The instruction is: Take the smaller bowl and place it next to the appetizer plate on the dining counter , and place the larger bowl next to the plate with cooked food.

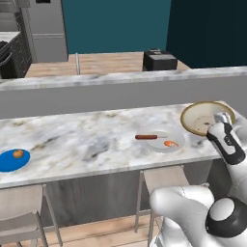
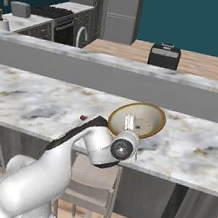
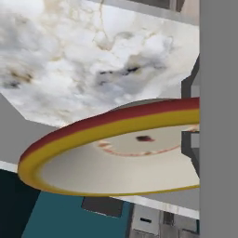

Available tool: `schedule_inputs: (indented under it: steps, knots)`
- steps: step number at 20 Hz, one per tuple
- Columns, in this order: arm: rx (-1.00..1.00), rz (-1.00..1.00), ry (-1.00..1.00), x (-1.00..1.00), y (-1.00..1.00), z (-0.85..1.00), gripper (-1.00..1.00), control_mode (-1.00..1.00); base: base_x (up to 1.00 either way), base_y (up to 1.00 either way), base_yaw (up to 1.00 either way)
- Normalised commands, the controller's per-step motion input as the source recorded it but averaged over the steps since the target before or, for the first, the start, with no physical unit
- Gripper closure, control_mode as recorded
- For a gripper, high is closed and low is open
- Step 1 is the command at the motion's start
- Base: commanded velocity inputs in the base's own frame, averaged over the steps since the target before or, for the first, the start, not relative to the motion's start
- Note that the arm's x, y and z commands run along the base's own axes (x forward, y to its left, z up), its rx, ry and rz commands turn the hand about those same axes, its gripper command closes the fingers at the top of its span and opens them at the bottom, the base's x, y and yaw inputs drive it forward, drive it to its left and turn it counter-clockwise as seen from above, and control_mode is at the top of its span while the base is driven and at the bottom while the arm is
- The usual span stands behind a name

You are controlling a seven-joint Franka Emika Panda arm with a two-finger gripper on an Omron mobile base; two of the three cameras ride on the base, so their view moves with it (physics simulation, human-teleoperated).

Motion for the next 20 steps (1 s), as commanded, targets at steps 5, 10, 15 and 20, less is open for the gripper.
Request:
schedule_inputs:
  steps: [5,10,15,20]
  knots:
    - [-0.01,0.05,0.15,0.53,-0.37,-0.03,1.0,-1.0,0.0,0.0,0.0]
    - [0.0,0.09,0.0,0.3,-0.66,0.0,1.0,-1.0,0.0,0.0,0.0]
    - [0.0,0.03,0.0,0.26,-0.54,-0.01,1.0,-1.0,0.0,0.0,0.0]
    - [0.0,0.0,0.03,0.34,-0.11,-0.16,1.0,-1.0,0.0,0.0,0.0]
